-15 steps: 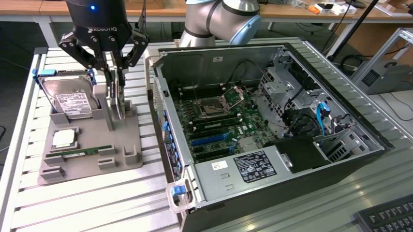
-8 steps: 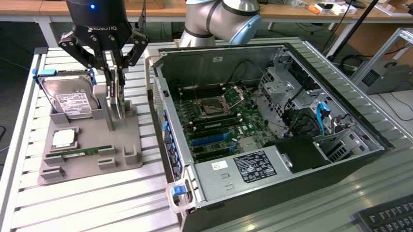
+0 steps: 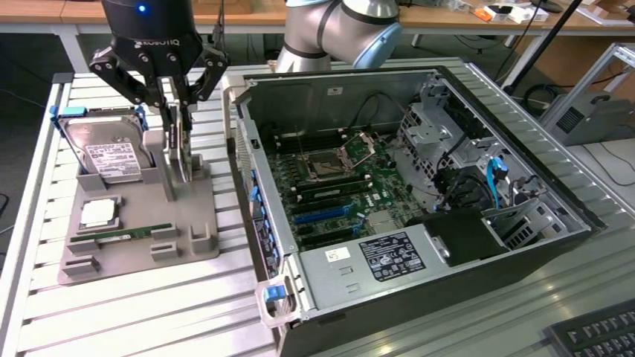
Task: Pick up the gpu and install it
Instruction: 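Pick up the gpu and move the gpu toward the slot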
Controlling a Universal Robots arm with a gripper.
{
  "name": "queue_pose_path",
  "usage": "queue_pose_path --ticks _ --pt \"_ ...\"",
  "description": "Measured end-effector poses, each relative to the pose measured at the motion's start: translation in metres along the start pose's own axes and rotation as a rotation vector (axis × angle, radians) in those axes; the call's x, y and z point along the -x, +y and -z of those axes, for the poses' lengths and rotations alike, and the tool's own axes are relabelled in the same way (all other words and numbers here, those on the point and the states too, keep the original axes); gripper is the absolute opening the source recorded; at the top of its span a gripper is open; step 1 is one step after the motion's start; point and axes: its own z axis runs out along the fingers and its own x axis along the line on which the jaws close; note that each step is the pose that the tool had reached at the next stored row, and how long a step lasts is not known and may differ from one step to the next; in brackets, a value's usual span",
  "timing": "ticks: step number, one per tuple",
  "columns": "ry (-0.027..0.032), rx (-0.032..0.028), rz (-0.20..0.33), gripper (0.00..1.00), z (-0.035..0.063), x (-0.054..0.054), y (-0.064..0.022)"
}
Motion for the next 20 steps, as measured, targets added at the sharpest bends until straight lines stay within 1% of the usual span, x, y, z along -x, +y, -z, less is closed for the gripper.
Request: queue_pose_path --ticks 20 --pt "0.0000 0.0000 0.000 0.27 0.0068 0.0002 -0.0002"
